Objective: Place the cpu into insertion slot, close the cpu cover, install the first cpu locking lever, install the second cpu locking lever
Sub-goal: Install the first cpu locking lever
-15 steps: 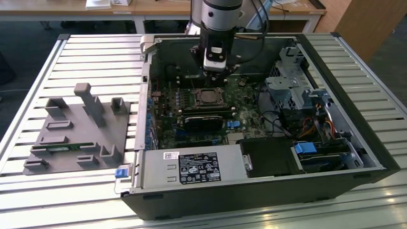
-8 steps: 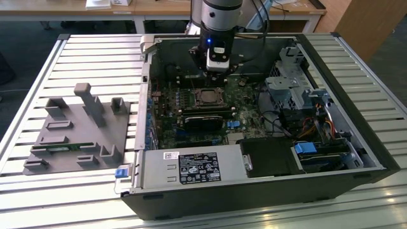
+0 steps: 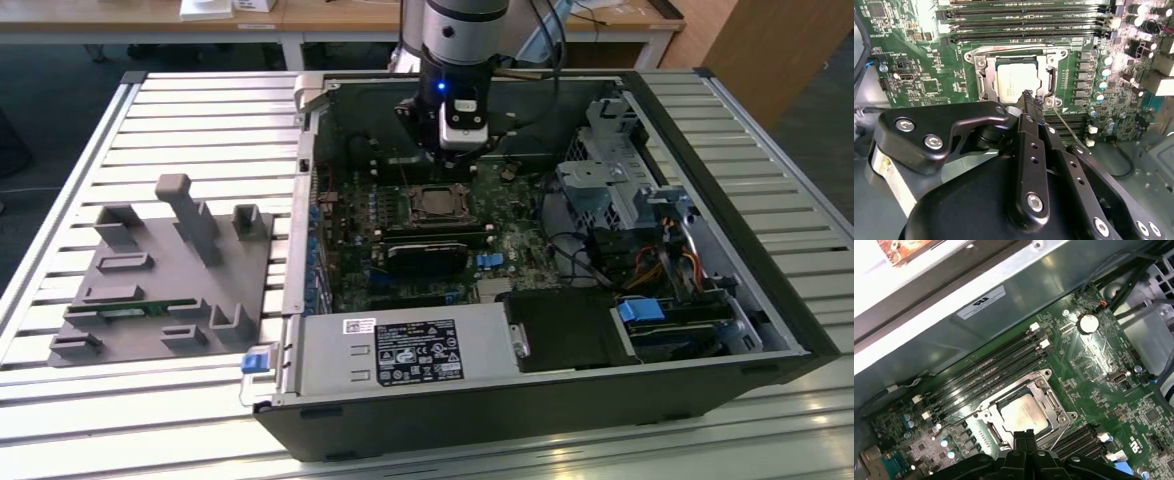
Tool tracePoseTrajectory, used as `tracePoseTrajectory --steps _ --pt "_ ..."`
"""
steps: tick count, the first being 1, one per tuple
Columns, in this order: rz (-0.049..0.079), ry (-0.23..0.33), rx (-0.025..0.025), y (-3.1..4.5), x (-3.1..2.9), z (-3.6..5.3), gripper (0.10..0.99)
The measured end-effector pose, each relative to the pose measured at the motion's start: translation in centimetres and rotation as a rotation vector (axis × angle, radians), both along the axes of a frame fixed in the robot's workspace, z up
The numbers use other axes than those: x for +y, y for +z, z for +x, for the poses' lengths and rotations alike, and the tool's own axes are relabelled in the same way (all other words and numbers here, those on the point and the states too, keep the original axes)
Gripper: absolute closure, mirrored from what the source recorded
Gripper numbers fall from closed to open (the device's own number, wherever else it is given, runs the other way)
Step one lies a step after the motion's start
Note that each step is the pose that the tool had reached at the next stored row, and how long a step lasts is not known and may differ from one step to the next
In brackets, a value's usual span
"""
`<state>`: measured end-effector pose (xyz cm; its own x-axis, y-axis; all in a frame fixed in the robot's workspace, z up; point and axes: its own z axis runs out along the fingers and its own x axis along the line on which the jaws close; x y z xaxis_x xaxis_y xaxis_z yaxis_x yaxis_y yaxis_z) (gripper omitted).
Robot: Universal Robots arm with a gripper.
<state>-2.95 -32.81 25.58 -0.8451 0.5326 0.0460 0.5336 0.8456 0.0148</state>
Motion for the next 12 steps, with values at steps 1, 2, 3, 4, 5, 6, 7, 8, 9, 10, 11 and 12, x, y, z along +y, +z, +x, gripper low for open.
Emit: tracePoseTrajectory --steps 1,2,3,4,5,6,7,8,9,10,11,12 --pt "0.0 0.008 0.0 0.0 0.0 0.0 0.98" --pt "0.0 0.016 0.0 0.0 0.0 0.0 0.98" --pt "0.0 0.024 0.0 0.0 0.0 0.0 0.98" --pt "0.0 0.032 -0.0001 0.0 0.0 0.0 0.98" --pt "0.0 0.041 -0.0001 -0.01 0.0 0.0 0.98" --pt "0.0 0.051 -0.0001 -0.01 0.0 0.0 0.98" --pt "0.0 0.062 -0.0001 -0.01 0.0 0.0 0.98" --pt "0.0 0.072 -0.0001 -0.01 0.0 0.0 0.98" --pt "0.0 0.083 -0.0002 -0.02 0.0 0.0 0.98" --pt "0.0 0.095 -0.0001 -0.01 0.0 0.0 0.98" --pt "0.0 0.107 -0.0001 -0.02 0.0 0.0 0.98" --pt "0.0 0.119 -0.0001 -0.01 0.0 0.0 0.98"
